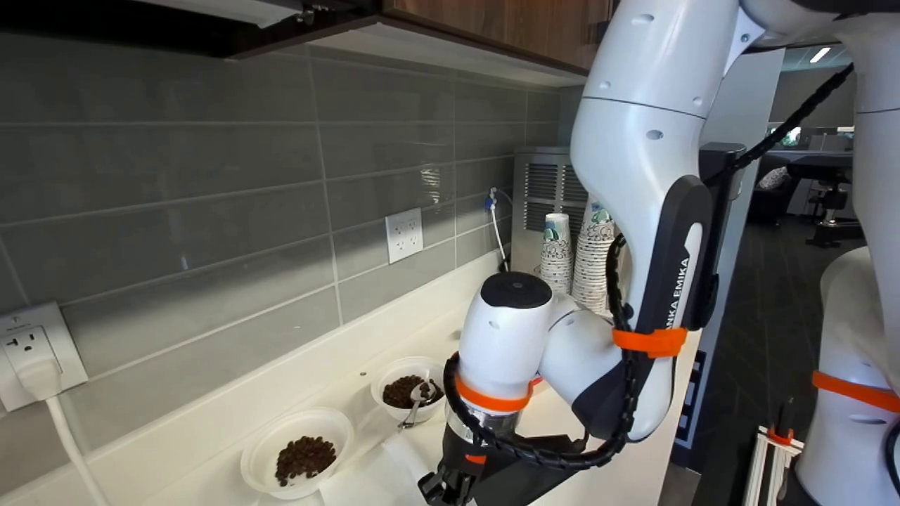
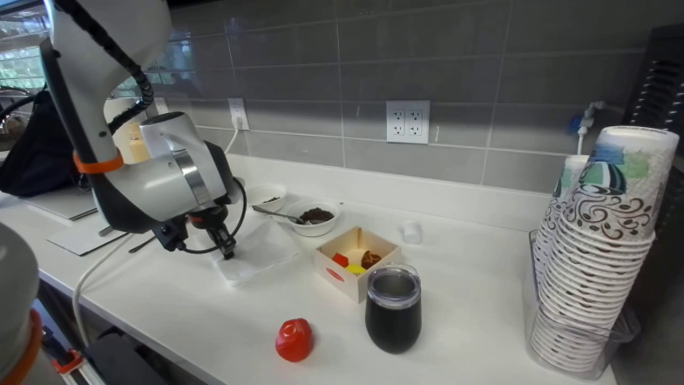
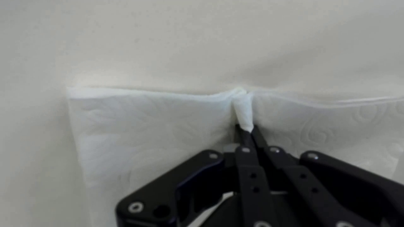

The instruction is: Wipe a portion of the counter using the paper towel

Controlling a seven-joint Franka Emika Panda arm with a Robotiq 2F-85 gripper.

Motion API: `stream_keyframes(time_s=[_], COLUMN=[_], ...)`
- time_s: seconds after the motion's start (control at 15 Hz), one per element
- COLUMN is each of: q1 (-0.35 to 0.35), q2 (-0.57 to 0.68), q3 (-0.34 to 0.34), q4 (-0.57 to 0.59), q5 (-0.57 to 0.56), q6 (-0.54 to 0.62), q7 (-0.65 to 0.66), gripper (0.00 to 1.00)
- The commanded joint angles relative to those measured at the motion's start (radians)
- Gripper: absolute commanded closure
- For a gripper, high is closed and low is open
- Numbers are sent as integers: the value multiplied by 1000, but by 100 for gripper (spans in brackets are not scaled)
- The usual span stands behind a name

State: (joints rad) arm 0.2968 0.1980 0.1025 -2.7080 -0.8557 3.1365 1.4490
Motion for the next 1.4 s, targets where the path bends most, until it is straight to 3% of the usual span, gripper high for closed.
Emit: stream_keyframes(time_s=[0.0,0.27,0.47,0.67,1.13,1.27,1.33], q1=[29,19,5,9,11,4,7], q2=[-42,-54,-35,-27,68,85,66], q3=[-59,-81,-58,-15,148,190,200], q4=[9,-10,-37,-57,-46,-46,-46], q5=[-54,-87,-28,27,0,-17,-20], q6=[-160,-257,-189,-90,173,150,67], q7=[20,24,-22,-77,-68,-62,-52], gripper=[99,99,99,99,99,99,99])
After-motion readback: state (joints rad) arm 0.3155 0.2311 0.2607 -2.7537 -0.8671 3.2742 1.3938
